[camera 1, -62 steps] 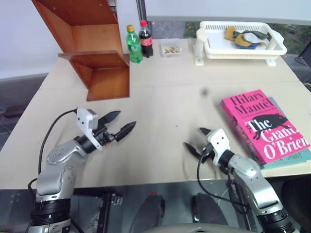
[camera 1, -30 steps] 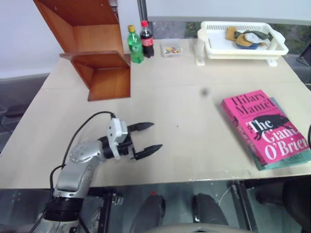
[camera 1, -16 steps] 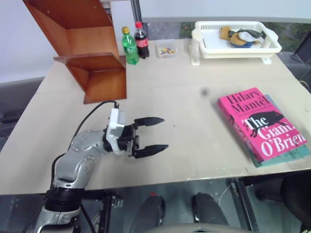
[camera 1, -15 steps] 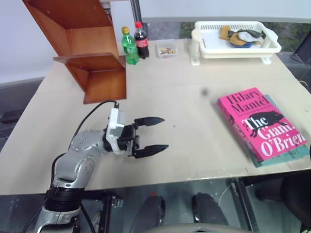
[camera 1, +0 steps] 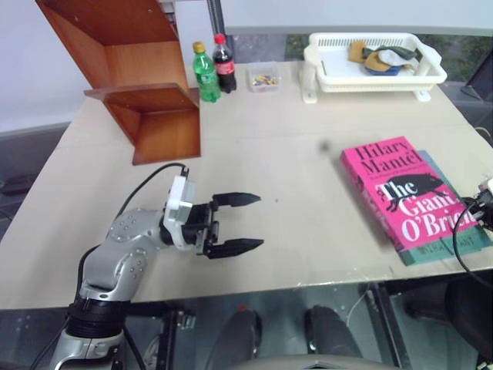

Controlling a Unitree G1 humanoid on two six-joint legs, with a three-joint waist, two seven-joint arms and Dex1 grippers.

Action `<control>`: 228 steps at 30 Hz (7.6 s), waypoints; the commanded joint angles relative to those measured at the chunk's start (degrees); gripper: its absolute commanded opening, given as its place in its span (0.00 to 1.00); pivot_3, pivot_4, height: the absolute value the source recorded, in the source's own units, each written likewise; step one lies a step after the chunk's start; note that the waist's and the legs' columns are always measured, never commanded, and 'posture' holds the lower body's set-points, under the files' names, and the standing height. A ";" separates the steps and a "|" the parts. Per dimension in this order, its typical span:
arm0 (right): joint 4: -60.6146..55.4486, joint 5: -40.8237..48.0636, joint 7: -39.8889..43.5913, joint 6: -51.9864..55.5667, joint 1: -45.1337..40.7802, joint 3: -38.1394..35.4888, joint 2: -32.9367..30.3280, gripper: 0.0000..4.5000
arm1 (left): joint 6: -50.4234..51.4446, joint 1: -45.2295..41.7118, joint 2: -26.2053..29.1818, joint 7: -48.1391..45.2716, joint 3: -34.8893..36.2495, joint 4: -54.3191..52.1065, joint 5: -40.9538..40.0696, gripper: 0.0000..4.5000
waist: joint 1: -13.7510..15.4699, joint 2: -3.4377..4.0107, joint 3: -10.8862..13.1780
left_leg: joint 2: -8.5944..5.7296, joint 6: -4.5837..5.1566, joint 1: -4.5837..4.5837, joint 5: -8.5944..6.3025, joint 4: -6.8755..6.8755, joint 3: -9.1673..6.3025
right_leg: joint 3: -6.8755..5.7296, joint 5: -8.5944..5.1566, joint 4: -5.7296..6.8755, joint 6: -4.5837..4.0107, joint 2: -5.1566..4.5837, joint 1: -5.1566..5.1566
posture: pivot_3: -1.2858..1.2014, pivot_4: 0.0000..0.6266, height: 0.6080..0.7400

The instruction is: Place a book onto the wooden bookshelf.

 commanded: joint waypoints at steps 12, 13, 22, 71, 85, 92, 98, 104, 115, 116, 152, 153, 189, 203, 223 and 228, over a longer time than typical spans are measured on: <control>-8.19 1.03 5.31 0.09 -0.32 3.12 3.76 0.02 | -1.57 -0.88 0.55 -1.25 0.31 -1.35 0.75 1.00 | -0.21 -0.01 0.00 | 0.06 0.00 0.04 0.00 0.00 0.04 | 0.04 0.00 0.01 0.00 0.05 0.00 | 0.52 0.24 1.00; -9.35 1.19 5.16 0.45 -0.15 3.26 4.50 0.02 | -1.59 -0.86 0.56 -1.25 0.37 -1.29 0.78 1.00 | -0.19 -0.01 0.00 | 0.06 0.00 0.05 0.00 0.00 0.04 | 0.06 0.00 0.02 0.00 0.05 0.00 | 0.52 0.24 1.00; -17.17 1.86 1.89 4.05 0.06 4.53 11.98 0.02 | -1.88 -0.10 0.47 0.63 1.07 -1.61 1.53 1.00 | -0.17 -0.02 0.01 | 0.06 -0.01 0.05 0.00 0.01 0.02 | 0.05 0.01 0.02 0.00 0.05 0.00 | 0.52 0.24 1.00; -75.05 18.33 -9.71 20.66 39.42 -18.42 13.98 0.99 | 35.19 -5.09 -2.56 29.93 7.95 3.30 -14.87 1.00 | 1.87 0.12 0.08 | -0.06 -0.01 -0.13 -0.01 -0.02 -0.20 | -0.10 -0.01 0.03 0.03 -0.04 -0.10 | 0.52 0.24 1.00; -114.82 40.93 -17.26 30.57 63.35 -29.49 14.84 0.99 | 41.72 -14.99 -7.84 28.76 3.56 14.96 -13.81 1.00 | 2.59 -0.21 0.22 | -0.07 -0.01 -0.13 -0.01 0.10 -0.32 | -0.23 -0.02 -0.03 0.05 -0.06 0.03 | 0.52 0.24 1.00; -114.96 44.35 -22.41 19.60 72.12 -26.56 11.34 0.99 | 42.80 -18.58 -11.42 27.93 0.77 19.08 -11.58 1.00 | 2.98 -0.36 0.31 | -0.04 -0.01 -0.15 -0.01 0.10 -0.28 | -0.20 -0.02 -0.10 0.05 -0.06 0.02 | 0.52 0.24 1.00; -114.96 42.98 -29.43 11.35 75.97 -22.85 5.52 0.99 | 44.79 -21.14 -12.80 27.18 0.19 23.03 -10.92 1.00 | 3.03 -0.43 0.34 | -0.05 -0.01 -0.15 0.00 0.11 -0.27 | -0.21 -0.02 -0.09 0.05 -0.06 0.02 | 0.52 0.24 1.00; -114.96 40.27 -33.58 4.56 82.06 -20.54 2.07 0.99 | 49.11 -22.74 -15.47 29.41 -0.14 26.50 -10.40 1.00 | 3.09 -0.46 0.36 | -0.07 -0.02 -0.18 0.00 0.11 -0.30 | -0.23 -0.03 -0.13 0.06 -0.06 0.02 | 0.52 0.24 1.00; -114.96 34.90 -39.88 -2.18 86.65 -17.70 -2.51 0.99 | 53.19 -25.14 -21.74 35.25 2.92 29.76 -10.69 1.00 | 3.12 -0.57 0.41 | -0.08 -0.04 -0.22 0.01 0.14 -0.32 | -0.23 -0.04 -0.15 0.09 -0.06 0.02 | 0.52 0.24 1.00; -114.96 34.84 -40.27 -2.65 86.97 -17.61 -2.95 0.99 | 53.63 -25.08 -22.11 35.74 3.34 29.78 -10.89 1.00 | 3.13 -0.57 0.41 | -0.08 -0.04 -0.22 0.01 0.14 -0.31 | -0.23 -0.04 -0.15 0.09 -0.06 0.02 | 0.52 0.24 1.00; -114.96 36.90 -36.19 11.57 72.96 -12.38 0.79 1.00 | 57.64 -25.44 -27.18 40.00 9.14 30.52 -11.05 0.74 | 3.16 -0.76 0.44 | -0.11 -0.24 -0.21 0.13 0.18 -0.30 | -0.22 -0.04 -0.12 0.10 -0.07 0.04 | 0.52 0.24 1.00; -114.96 36.73 -35.76 12.12 72.50 -12.39 1.34 1.00 | 57.69 -25.46 -27.36 40.05 9.31 30.66 -11.12 0.61 | 3.16 -0.76 0.44 | -0.11 -0.24 -0.22 0.13 0.18 -0.32 | -0.23 -0.04 -0.12 0.10 -0.07 0.04 | 0.52 0.24 1.00; -105.17 31.94 -21.98 23.10 46.72 -2.63 9.38 1.00 | 45.04 -19.82 -14.28 38.12 13.27 7.69 -9.59 0.02 | 3.15 -0.78 0.42 | -0.12 -0.29 -0.18 0.15 0.20 -0.31 | -0.21 -0.03 -0.02 0.08 -0.10 0.01 | 0.52 0.24 1.00; -98.08 30.17 -16.33 22.96 37.03 1.91 10.84 1.00 | -7.50 -18.54 -0.86 35.74 -2.69 -2.48 30.00 0.02 | 3.16 -0.78 0.43 | -0.10 -0.10 -0.20 0.04 0.11 -0.26 | -0.16 -0.03 -0.16 0.07 -0.11 0.00 | 0.52 0.24 1.00; -88.78 26.83 -9.96 21.11 26.17 9.39 15.78 1.00 | -43.65 -41.08 24.11 37.17 -2.56 20.77 62.29 0.02 | 1.46 -0.82 0.55 | -0.19 -0.03 -0.24 0.01 0.11 -0.32 | -0.31 -0.02 0.00 0.11 -0.04 -0.12 | 0.52 0.24 1.00; -85.78 25.70 -7.89 20.20 22.73 11.77 17.69 1.00 | -42.30 -42.83 28.93 35.40 -2.54 26.16 63.12 0.02 | 1.39 -0.85 0.62 | -0.20 -0.02 -0.27 0.01 0.12 -0.35 | -0.34 -0.02 0.02 0.11 -0.05 -0.15 | 0.52 0.24 1.00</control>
